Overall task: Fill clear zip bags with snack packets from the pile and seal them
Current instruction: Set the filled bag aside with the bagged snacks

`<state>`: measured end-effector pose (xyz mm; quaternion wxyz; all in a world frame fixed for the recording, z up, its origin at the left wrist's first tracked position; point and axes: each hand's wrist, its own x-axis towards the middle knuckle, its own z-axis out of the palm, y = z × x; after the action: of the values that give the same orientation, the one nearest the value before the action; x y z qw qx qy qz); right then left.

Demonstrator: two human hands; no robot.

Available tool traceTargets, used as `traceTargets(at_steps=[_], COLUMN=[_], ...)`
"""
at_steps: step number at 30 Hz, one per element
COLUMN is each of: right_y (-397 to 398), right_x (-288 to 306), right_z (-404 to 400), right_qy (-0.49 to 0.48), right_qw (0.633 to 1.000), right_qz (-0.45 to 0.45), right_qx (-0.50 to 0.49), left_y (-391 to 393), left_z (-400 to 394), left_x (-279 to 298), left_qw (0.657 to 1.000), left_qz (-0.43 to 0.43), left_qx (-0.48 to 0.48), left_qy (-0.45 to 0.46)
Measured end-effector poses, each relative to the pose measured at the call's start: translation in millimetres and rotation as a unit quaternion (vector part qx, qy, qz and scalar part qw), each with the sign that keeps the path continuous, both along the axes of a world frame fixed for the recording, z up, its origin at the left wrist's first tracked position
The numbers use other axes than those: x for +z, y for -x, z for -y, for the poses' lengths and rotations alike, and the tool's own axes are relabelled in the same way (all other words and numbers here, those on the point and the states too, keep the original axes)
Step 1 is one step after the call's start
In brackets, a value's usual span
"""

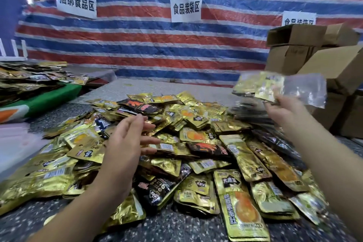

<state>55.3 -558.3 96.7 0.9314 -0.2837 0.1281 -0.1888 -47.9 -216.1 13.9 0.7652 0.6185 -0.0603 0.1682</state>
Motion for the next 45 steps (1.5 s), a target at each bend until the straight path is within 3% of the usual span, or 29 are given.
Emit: traceTargets(at_steps=[4, 6, 11, 15, 18, 30, 36, 45], right_y=[-14.7, -14.8, -13.4, -9.9, -7.5, -32.8, -30.1, 40.5], right_x=[-33.5, -32.4, -26.9, -35.5, -38.2, -23.7, -40.9, -40.6], right_z=[21.4, 17.7, 5.0, 1.0, -7.7, -6.1, -0.8, -41.9], right_qy=[-0.028, 0.004, 0.075, 0.026, 0.020, -0.040, 0.032, 0.268], right_qw=[0.997, 0.995, 0.993, 0.992, 0.992, 0.997, 0.996, 0.957], right_qz=[-0.061, -0.083, -0.094, -0.115, -0.094, -0.006, -0.030, -0.085], right_qx=[-0.033, -0.050, -0.013, 0.038, 0.078, 0.068, 0.084, 0.075], left_y=[1.2, -0.2, -1.3, 0.9, 3.1, 5.7, 6.0, 5.1], left_z=[1.9, 2.7, 2.8, 3.7, 5.1, 4.3, 4.8, 3.6], left_x=[-0.9, -0.9, -4.1, -4.0, -2.9, 1.2, 0.6, -1.4], left_qw=[1.000, 1.000, 0.999, 0.999, 0.999, 0.998, 0.997, 0.997], left_qz=[-0.002, -0.001, -0.007, -0.007, -0.008, -0.009, -0.014, -0.006], left_qx=[-0.022, -0.027, -0.034, -0.035, -0.034, -0.047, -0.055, -0.037], left_qy=[-0.007, -0.011, -0.029, -0.028, -0.028, -0.044, -0.047, -0.071])
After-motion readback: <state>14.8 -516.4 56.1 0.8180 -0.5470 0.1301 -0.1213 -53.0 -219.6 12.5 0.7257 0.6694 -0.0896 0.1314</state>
